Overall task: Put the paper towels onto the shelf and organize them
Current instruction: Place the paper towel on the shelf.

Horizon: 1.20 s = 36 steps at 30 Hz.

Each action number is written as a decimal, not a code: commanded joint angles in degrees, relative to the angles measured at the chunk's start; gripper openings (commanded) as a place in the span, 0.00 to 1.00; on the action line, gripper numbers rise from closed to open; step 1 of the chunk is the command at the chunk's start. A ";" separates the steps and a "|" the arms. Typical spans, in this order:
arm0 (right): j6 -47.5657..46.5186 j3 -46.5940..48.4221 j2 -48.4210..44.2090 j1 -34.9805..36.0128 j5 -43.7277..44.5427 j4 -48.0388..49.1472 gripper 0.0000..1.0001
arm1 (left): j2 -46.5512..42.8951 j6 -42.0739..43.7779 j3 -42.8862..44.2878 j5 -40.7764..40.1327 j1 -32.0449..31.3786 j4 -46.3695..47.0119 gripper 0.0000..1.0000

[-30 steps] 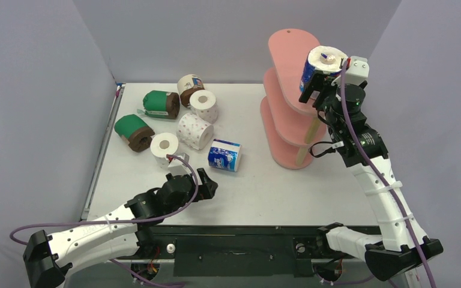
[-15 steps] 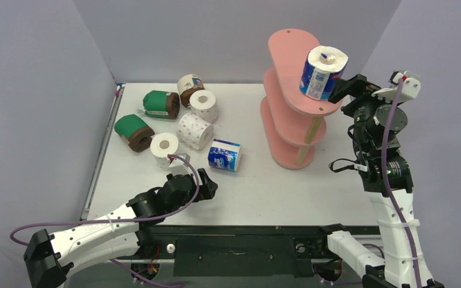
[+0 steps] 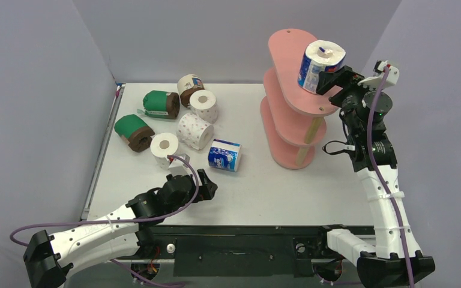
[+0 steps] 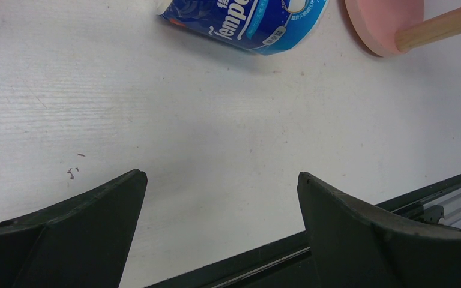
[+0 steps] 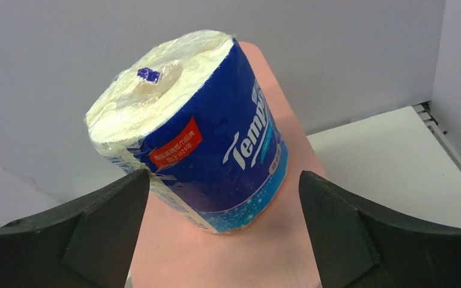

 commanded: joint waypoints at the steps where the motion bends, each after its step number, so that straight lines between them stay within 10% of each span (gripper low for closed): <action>1: 0.49 2.71 1.73 -0.47 -4.38 4.52 0.90 | -0.50 0.88 0.07 0.50 0.63 2.56 0.97; 36: -3.42 16.71 16.47 4.45 -2.91 -2.23 0.88 | 1.70 0.81 0.09 2.31 2.04 3.67 0.97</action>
